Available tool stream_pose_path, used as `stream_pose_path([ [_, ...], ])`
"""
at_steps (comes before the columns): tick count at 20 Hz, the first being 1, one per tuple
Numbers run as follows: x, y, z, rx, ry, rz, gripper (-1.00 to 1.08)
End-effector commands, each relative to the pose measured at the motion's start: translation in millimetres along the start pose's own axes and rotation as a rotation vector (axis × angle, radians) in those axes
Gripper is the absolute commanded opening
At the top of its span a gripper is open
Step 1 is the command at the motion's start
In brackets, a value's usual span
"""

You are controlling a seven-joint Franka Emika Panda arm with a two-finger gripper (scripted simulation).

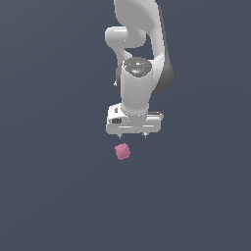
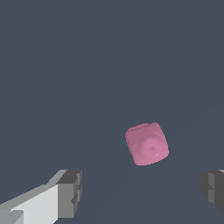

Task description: Pick up the object and move it to a goal position.

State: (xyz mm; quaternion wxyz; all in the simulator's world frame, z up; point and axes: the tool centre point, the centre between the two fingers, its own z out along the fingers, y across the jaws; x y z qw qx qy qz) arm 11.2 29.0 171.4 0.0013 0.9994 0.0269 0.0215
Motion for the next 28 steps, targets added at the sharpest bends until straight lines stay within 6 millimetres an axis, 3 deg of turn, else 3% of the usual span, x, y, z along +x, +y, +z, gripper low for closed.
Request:
stream_pose_path([
  [1,2,-3,-2,-0.003,0.007,-0.01,1.0],
  [12,1,5,11,-0.003,-0.001,-0.056,1.0],
  [28,-6,38,72,0.008,-0.037,-0.282,1.0],
])
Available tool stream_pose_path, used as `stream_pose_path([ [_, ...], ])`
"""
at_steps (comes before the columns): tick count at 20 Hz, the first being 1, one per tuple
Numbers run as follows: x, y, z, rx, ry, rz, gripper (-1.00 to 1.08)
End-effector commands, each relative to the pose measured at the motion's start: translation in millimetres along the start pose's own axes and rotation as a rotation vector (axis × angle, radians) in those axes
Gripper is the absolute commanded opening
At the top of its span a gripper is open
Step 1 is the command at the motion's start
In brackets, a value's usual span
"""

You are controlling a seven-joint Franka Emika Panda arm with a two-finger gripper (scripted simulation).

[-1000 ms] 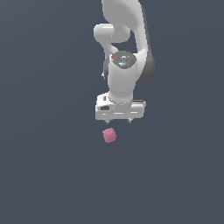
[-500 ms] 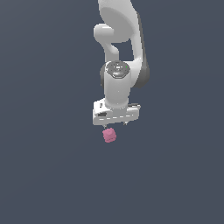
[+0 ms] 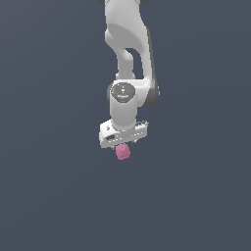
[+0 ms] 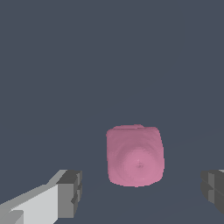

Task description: Pick up the object and move it to a goal position.

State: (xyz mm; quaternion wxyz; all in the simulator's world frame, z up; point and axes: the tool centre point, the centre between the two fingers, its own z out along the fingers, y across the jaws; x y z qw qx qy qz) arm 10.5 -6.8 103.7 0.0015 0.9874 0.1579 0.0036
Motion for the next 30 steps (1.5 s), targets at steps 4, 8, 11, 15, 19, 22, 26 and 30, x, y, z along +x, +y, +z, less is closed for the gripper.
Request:
stream_pose_path([
  [4,-3,5,12,0.003,-0.005,-0.045,1.0],
  [8,-4,7,14,0.004,-0.007,-0.054,1.0],
  [11,-4,6,15,0.004,-0.007,-0.05,1.0],
  [15,-4,6,27,0.004,-0.007,-0.051,1.0],
  [19,-5,6,49,0.004,-0.007,-0.053,1.0],
  [22,-5,6,60,0.004,-0.007,-0.054,1.0],
  [26,-4,6,64,0.004,-0.007,-0.054,1.0],
  [30,-4,6,64,0.004,-0.007,-0.054,-1.0],
])
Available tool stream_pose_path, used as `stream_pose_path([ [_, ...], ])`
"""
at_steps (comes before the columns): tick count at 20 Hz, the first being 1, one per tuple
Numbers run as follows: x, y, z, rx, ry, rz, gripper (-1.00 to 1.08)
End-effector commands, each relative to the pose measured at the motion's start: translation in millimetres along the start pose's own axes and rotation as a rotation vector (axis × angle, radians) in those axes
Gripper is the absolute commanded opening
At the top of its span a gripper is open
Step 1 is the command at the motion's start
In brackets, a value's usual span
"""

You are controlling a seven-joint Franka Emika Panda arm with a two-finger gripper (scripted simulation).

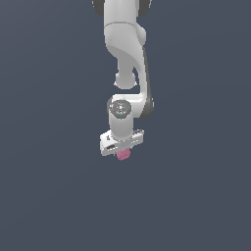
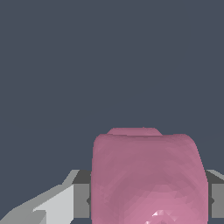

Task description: Pick up the object and move it to a goal position.

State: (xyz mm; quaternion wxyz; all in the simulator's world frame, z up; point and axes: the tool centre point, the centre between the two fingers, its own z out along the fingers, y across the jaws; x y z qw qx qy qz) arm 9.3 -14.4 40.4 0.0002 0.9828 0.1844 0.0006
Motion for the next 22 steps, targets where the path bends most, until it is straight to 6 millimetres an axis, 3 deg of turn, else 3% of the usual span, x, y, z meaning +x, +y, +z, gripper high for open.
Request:
stream_pose_path([
  [1,0,0,1,0.001,-0.001,0.0,-1.0],
  [13,-7,3,-2,0.0,0.0,0.0,-1.0],
  [22,-48,18,-14,0.0,0.0,0.0,-1.0],
])
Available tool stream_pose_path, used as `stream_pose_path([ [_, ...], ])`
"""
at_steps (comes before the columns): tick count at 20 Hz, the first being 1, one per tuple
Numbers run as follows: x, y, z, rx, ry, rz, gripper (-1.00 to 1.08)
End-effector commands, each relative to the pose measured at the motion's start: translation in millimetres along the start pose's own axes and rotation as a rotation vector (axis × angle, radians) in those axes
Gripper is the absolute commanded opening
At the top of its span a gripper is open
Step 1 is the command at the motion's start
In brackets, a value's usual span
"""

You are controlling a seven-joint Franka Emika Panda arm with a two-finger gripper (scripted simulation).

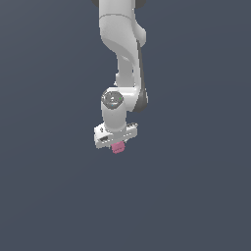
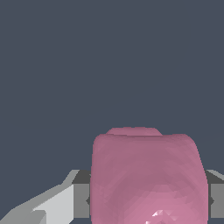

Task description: Pick up the object and move it to a goal position.

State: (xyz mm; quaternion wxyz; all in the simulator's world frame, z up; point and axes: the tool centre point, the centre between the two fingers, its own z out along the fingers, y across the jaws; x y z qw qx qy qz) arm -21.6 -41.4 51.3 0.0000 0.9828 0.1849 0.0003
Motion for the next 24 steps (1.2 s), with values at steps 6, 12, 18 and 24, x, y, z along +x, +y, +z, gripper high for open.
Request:
stream_pose_path([
  [6,-60,23,-18,0.0,0.0,0.001,-1.0],
  [12,-107,42,-32,0.0,0.0,0.001,-1.0],
  [18,-138,56,-41,0.0,0.0,0.001,-1.0],
  [24,-147,61,-45,0.0,0.0,0.001,-1.0],
])
